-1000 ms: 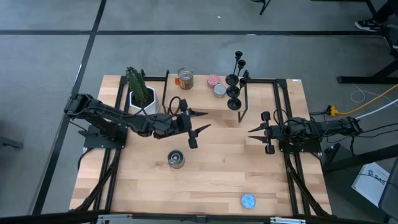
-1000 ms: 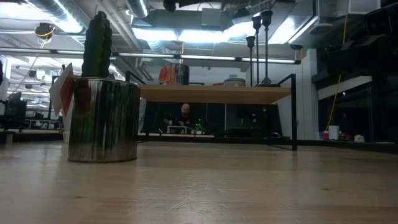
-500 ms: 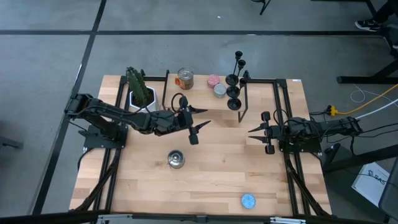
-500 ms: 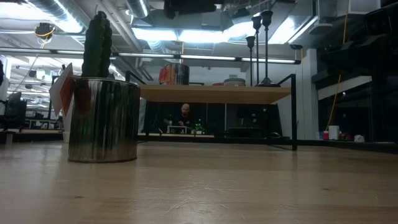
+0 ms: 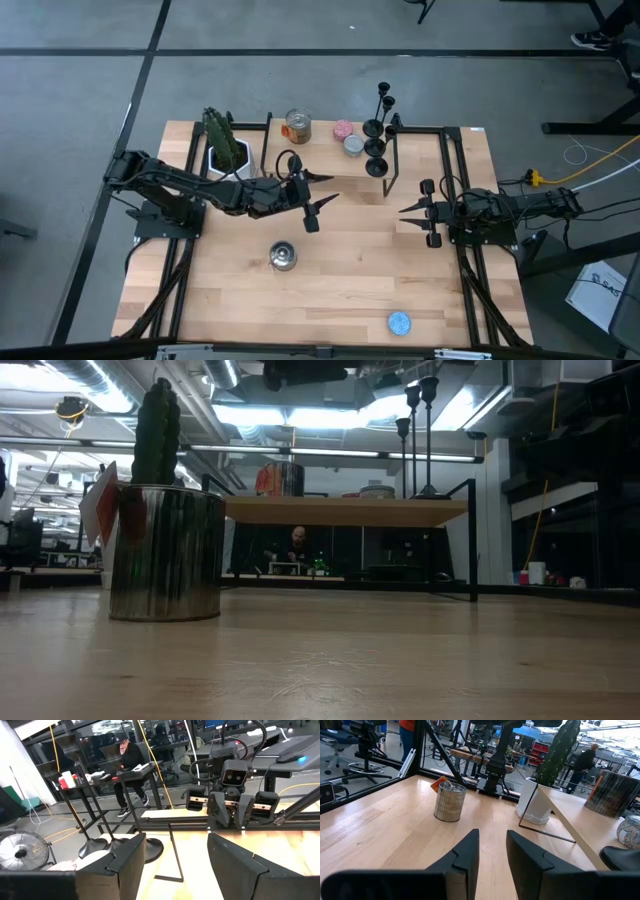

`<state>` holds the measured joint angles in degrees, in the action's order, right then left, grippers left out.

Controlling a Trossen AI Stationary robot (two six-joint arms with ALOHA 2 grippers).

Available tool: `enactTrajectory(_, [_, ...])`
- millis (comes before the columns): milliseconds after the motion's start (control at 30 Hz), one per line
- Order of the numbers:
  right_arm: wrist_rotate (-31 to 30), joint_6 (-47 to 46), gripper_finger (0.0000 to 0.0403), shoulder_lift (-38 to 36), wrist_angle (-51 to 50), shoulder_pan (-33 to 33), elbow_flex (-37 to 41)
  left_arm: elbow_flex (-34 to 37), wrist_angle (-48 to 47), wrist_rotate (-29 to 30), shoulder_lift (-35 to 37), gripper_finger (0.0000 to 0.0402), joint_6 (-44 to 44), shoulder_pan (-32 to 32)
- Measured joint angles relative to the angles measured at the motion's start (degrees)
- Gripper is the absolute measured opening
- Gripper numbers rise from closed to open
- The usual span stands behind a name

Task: Pick & Place candle stick holders
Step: Put the blue scented candle on the shelf

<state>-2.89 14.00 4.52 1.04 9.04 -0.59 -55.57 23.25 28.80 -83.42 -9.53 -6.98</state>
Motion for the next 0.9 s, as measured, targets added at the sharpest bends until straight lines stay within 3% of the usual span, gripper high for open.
enactTrajectory(600, [0.4,-2.4,0.0101,0.0,0.7,0.0,0.0,0.0,-1.3,-0.5,0.0,0.0207,4.5,-0.8])
enactTrajectory(733, [5.6,-12.8,0.0101,0.0,0.5,0.1,0.0,0.0,-1.3,-0.6,0.0,0.0208,4.4,-1.4])
enactTrajectory(900, [10.1,-15.1,0.01,0.0,1.4,0.1,0.0,0.0,-1.3,-0.6,0.0,0.0209,4.4,-1.7])
